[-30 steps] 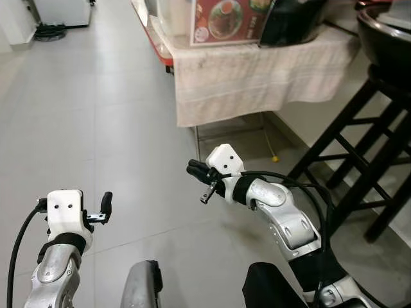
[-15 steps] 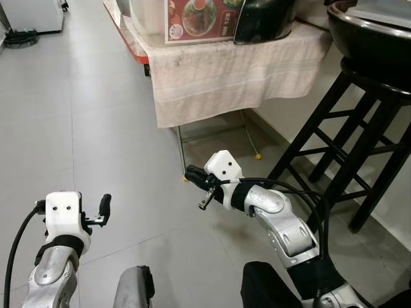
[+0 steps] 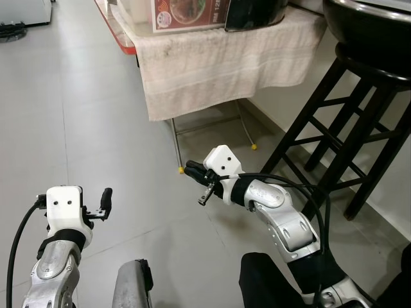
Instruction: Building children table
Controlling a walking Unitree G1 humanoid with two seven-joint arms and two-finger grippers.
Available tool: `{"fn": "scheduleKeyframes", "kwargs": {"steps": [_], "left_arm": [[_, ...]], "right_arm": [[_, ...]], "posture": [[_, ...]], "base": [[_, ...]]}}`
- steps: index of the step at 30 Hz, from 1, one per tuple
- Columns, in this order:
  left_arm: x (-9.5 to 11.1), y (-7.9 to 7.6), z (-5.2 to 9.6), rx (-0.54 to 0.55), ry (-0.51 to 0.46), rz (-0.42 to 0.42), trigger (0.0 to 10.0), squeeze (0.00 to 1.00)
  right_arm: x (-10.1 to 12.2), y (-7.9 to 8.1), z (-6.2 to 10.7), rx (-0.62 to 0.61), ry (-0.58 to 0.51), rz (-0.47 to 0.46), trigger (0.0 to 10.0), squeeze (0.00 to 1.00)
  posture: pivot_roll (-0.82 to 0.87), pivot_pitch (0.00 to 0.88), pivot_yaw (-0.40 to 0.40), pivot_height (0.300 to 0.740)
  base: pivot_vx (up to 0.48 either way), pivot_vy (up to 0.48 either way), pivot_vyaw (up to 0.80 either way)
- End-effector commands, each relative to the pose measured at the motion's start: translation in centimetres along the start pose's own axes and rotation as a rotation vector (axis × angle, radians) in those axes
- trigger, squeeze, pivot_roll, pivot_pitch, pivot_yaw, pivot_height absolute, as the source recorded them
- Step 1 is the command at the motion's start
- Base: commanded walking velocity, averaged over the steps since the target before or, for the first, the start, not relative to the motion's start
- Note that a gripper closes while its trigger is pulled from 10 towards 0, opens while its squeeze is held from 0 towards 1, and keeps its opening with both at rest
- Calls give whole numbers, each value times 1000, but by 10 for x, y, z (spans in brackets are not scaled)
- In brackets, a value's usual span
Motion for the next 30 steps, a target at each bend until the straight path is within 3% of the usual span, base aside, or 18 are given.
{"fn": "scheduleKeyframes", "kwargs": {"steps": [1, 23, 25, 30], "left_arm": [[-9, 1, 1, -2, 37, -9, 10000, 0], [-7, 1, -2, -3, 29, -11, 10000, 0], [-6, 1, -3, -2, 27, -11, 10000, 0], [-6, 1, -3, -2, 26, -13, 10000, 0]], "right_arm": [[-2, 7, 1, 29, 4, 0, 10000, 0], [6, 15, 2, 76, -45, 6, 10000, 0], [9, 17, 4, 108, -69, -66, 10000, 0], [11, 14, 5, 108, -73, -77, 10000, 0]], "posture": [[60, 102, 2, 492], [57, 96, 6, 492], [59, 96, 5, 496], [56, 97, 6, 511]], "base": [[0, 0, 0], [0, 0, 0], [0, 0, 0], [0, 0, 0]]}}
Point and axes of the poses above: a point about 5 cm out from each wrist's last joint towards the gripper, its own z axis pointing back from the gripper into the wrist, its own x axis along the axis of the wrist's last joint, y = z × x, the point moved 3 cm from there along -z, pointing out of the wrist towards the gripper, and after that the axes turned 9 degrees about -z, right-handed, at the moved point
